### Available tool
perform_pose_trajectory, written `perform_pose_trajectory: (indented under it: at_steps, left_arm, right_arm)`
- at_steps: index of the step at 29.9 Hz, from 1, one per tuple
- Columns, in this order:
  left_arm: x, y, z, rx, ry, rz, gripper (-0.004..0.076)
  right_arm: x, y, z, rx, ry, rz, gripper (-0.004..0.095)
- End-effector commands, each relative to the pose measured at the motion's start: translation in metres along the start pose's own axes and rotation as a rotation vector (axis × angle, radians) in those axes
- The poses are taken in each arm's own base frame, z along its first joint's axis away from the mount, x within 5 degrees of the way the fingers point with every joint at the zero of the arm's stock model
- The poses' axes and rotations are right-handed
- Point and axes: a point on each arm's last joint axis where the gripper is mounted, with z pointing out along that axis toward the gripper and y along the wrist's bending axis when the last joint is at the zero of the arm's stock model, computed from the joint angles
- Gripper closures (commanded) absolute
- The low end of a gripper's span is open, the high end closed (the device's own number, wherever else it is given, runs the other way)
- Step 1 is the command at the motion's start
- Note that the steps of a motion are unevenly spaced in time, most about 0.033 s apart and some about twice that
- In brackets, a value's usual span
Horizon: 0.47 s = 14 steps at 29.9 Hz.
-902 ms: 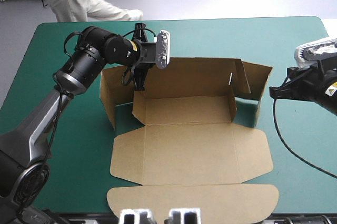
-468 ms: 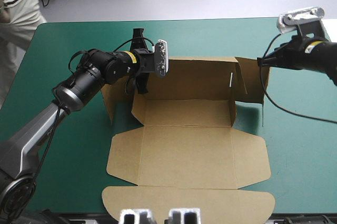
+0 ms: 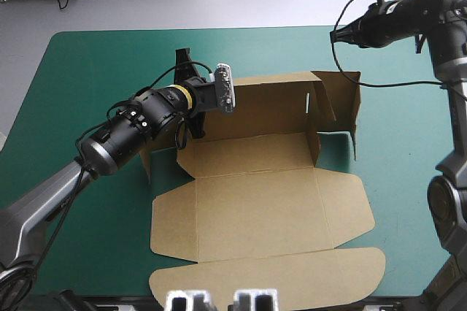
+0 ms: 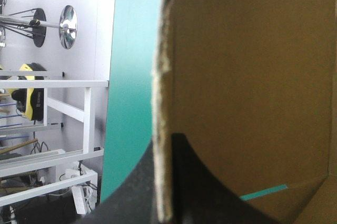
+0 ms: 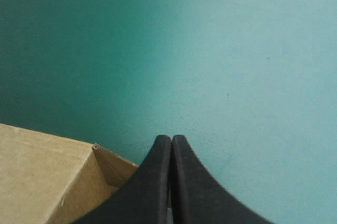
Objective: Fold the box
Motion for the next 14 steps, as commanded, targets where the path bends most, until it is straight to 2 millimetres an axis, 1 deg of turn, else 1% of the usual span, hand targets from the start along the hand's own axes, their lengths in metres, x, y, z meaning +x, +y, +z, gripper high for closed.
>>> perform_pose_trajectory:
  at_steps: [1,2,5,9,12,14]
  left_arm:
    - [-0.006,0.012,-0.019,-0.129,-0.035,-0.003,0.0734]
    - [-0.004,0.010,-0.017,-0.144,-0.013,0.020,0.0734]
    - [0.005,0.001,-0.009,-0.157,0.040,0.036,0.0734]
    - [0.011,-0.009,-0.004,-0.172,0.050,0.043,0.0734]
    - [0.012,-0.011,-0.007,-0.175,0.028,0.031,0.0734]
    - [0.011,-0.009,-0.011,-0.188,0.012,0.021,0.0734]
  right_arm:
    - [-0.015,-0.001,-0.005,-0.021,-0.069,0.012,0.0928]
    - [-0.016,-0.002,0.005,-0.031,-0.057,0.022,0.0928]
    - [-0.015,-0.006,0.024,-0.038,-0.022,0.049,0.0928]
    - [-0.011,-0.008,0.043,-0.064,0.020,0.068,0.0928]
    - [-0.013,-0.008,0.044,-0.072,0.000,0.069,0.0928]
    - [-0.015,-0.008,0.044,-0.068,-0.033,0.070,0.0928]
